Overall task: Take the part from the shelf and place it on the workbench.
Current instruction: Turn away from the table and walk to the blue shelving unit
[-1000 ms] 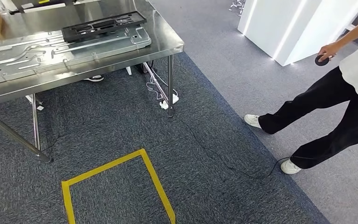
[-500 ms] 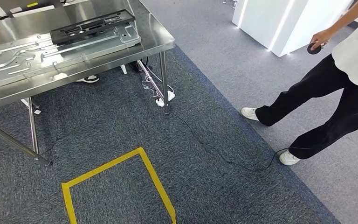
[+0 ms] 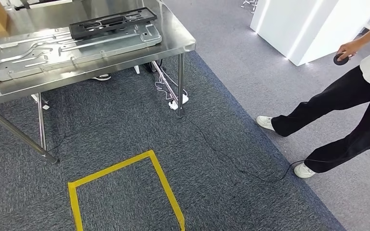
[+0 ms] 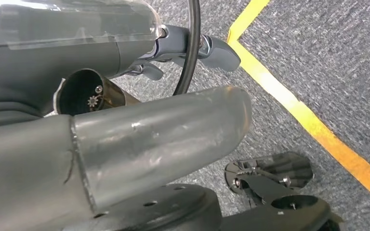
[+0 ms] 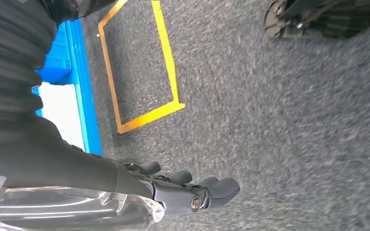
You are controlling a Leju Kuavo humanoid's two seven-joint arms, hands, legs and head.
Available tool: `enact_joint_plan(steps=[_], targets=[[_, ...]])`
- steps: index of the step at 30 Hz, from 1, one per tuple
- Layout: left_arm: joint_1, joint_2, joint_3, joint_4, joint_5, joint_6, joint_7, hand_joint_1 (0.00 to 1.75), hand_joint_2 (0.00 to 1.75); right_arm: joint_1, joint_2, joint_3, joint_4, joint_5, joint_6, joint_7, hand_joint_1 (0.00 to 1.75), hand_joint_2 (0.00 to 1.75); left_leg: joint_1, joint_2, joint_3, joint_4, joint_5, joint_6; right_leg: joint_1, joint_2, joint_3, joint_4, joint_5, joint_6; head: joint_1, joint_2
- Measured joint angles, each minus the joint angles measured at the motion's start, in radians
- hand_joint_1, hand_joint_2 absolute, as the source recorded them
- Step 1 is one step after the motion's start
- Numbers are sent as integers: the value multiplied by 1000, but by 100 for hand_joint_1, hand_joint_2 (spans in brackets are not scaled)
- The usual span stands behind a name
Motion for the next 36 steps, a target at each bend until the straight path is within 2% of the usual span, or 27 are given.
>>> enact_joint_plan(steps=[2,3,4,5,7,8,9,10,12,13,15,17,18,19,20,21,23,25,27,28,29,31,32,33,34,35,36], targets=[[0,0,0,0,0,0,0,0,0,0,0,0,0,1,0,0,0,175,-3,-8,-5,1,2,4,0,8,-63,130,-61,3,0,0],[1,0,0,0,0,0,0,0,0,1,0,0,0,1,0,0,0,175,-4,-14,-7,2,2,4,0,8,-83,169,-69,3,0,0],[1,0,0,0,0,0,0,0,0,1,0,0,0,1,0,0,0,175,-6,-20,-8,3,3,4,0,10,-84,169,-55,1,0,0],[2,0,0,0,0,0,0,0,0,2,0,0,0,1,0,0,0,175,-7,-28,-7,4,3,4,0,13,-66,130,-24,-3,0,0],[1,-1,0,0,0,0,0,0,0,3,-1,0,0,1,0,0,0,175,-8,-43,-6,6,3,2,2,36,1,-10,44,-14,0,0],[1,-1,0,0,0,0,0,0,0,2,-2,0,0,1,0,0,0,175,-8,-49,-7,6,3,-1,5,47,25,-65,63,-18,0,0],[0,-2,0,0,0,0,0,0,0,2,-2,0,0,1,0,-1,0,175,-8,-54,-9,7,5,-6,7,55,37,-96,71,-22,-1,0],[0,-3,0,0,0,0,0,0,0,1,-3,1,0,1,0,-1,0,175,-7,-57,-11,6,7,-12,10,58,40,-105,70,-25,-1,0],[0,-3,0,0,0,0,-1,0,0,-1,-2,1,0,2,0,-3,0,175,-5,-62,-13,7,7,-23,11,43,41,-113,77,-33,-1,0],[1,-3,0,0,0,0,-1,0,0,-1,-2,1,0,2,0,-3,0,175,-5,-57,-18,16,-1,-28,8,36,44,-120,81,-39,-1,0],[0,-2,0,0,-1,0,-1,0,0,1,0,1,0,4,-1,-4,0,175,-4,-36,-53,92,-50,-37,4,18,48,-131,87,-52,-4,0],[0,-2,0,0,-1,0,-1,0,0,3,0,1,0,6,-1,-6,0,175,0,-21,-113,220,-113,-45,6,1,45,-131,87,-57,-7,0],[0,-2,1,0,-1,0,-1,0,0,3,0,1,0,7,-2,-7,0,175,2,-17,-134,267,-128,-48,7,-7,44,-129,87,-57,-7,0],[1,-2,1,0,-1,0,-1,0,0,3,0,1,0,10,-4,-8,0,175,4,-14,-138,279,-122,-51,7,-16,43,-127,86,-56,-7,0],[2,-1,2,0,-1,0,-1,0,0,2,0,2,0,14,-6,-10,0,175,5,-10,-123,253,-99,-52,7,-24,43,-125,84,-55,-7,0],[3,-1,2,0,-1,0,-1,0,0,2,0,3,0,19,-9,-11,0,175,6,-2,-93,196,-66,-53,6,-32,44,-122,82,-53,-7,0],[0,0,5,0,-1,1,-1,0,0,3,0,8,0,33,-20,-14,0,175,2,40,-26,66,-22,-46,9,-49,47,-114,74,-44,-6,0],[-3,0,8,0,-1,1,-1,0,0,2,0,15,0,47,-35,-16,0,175,-3,61,-3,11,-17,-33,14,-65,50,-110,68,-31,-5,0],[-1,0,10,0,-1,1,-1,0,0,-1,0,22,0,57,-47,-19,0,175,-4,39,-3,7,-13,-20,14,-79,55,-111,65,-19,-4,0],[0,0,10,0,-1,1,-1,0,0,-2,0,25,0,62,-53,-21,0,175,-3,29,-1,3,-9,-14,12,-73,55,-104,57,-13,-4,0],[1,0,10,0,-2,1,-1,0,0,-2,0,27,0,68,-59,-21,0,175,-1,20,-1,0,-5,-7,10,-58,48,-82,39,-7,-4,0],[0,0,11,0,-2,1,-1,0,0,0,-1,32,0,78,-67,-21,0,175,1,2,-3,-4,2,2,6,-13,3,22,-27,0,-4,0],[-1,0,11,0,-3,1,-1,0,0,1,-1,36,0,80,-69,-21,0,175,1,-8,-6,-3,3,4,5,1,-30,91,-60,2,-4,0],[0,0,11,0,-4,1,-1,0,0,2,-1,39,1,80,-71,-21,0,175,0,-19,-8,-2,4,5,5,7,-57,147,-78,2,-4,0],[1,0,11,0,-5,1,-1,0,0,3,-1,41,1,81,-72,-21,0,175,-1,-31,-9,0,4,5,5,10,-72,172,-76,2,-4,0],[2,0,11,0,-6,1,-1,0,0,4,-1,42,1,81,-73,-20,0,175,-2,-44,-9,2,3,5,5,13,-68,158,-53,0,-4,0],[3,0,12,0,-7,2,-1,0,0,4,-1,43,1,82,-74,-19,0,175,-2,-57,-8,4,3,4,5,20,-48,107,-15,-4,-4,0]])
